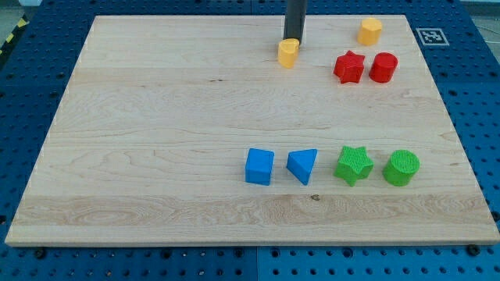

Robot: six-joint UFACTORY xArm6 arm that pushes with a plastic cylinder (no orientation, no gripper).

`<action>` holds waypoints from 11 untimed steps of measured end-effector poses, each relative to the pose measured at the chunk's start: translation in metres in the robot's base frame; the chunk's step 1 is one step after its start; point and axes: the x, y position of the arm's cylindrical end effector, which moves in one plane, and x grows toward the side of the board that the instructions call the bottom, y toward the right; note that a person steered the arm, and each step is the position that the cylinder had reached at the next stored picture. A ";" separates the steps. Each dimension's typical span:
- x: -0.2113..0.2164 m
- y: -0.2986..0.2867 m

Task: Move the yellow heart diagonally to the bottom left of the yellow hexagon

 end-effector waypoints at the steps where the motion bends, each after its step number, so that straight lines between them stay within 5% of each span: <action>1: 0.009 0.000; 4: 0.009 -0.067; 11: 0.045 -0.019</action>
